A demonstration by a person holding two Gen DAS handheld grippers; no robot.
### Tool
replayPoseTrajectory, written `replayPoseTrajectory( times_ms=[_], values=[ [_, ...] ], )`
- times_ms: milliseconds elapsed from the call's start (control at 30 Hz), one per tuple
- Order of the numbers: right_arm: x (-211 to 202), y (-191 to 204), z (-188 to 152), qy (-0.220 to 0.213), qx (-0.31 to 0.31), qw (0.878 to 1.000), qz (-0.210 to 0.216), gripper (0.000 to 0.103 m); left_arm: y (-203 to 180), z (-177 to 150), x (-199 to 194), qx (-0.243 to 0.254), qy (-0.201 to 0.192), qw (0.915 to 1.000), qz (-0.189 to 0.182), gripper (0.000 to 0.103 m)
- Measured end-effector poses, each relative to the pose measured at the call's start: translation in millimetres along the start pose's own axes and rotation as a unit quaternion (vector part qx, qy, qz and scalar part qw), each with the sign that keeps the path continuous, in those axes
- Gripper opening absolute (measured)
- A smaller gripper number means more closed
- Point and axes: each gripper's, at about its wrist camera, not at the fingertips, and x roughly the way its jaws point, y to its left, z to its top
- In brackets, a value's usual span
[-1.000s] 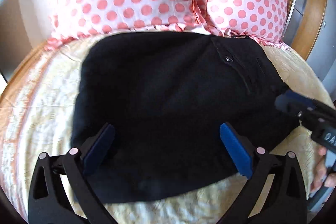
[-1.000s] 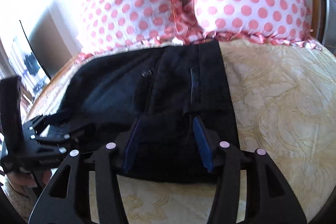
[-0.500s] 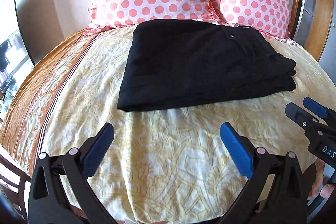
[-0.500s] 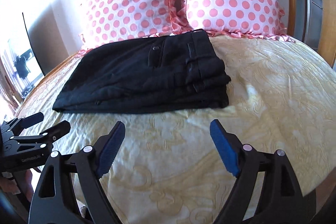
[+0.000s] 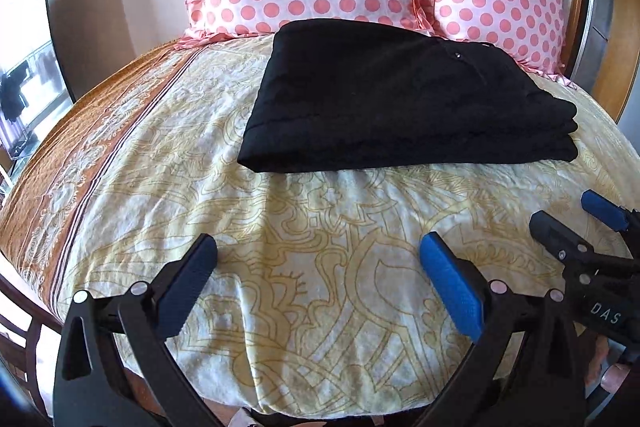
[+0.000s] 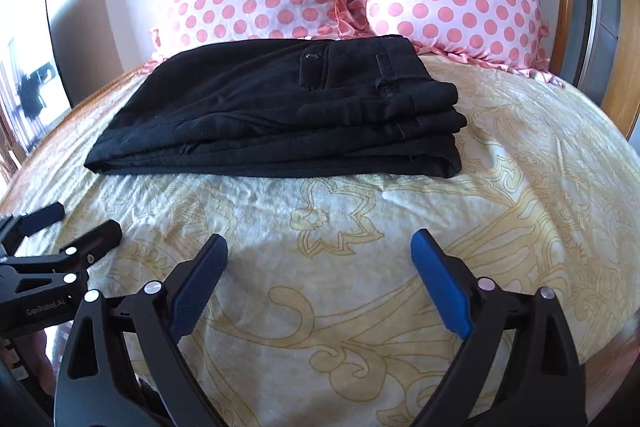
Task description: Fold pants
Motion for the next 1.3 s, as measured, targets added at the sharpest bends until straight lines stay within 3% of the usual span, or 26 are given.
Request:
replayPoseTrajectory(
  times_ms=[267,1300],
  values=[
    [1.3,0.1,-1.2,-0.004,0.01,1.0,-0.005,0.102,-0.5,-3.7,-1.8,-0.003,-0.017,0.9998,0.002,0.101],
    [0.3,-0.5,-0.6,-0.004,0.009,1.0,-0.005,0.102,0.7,-2.0,0.2,-0.01,-0.015,0.9998,0.006,0.101]
  ],
)
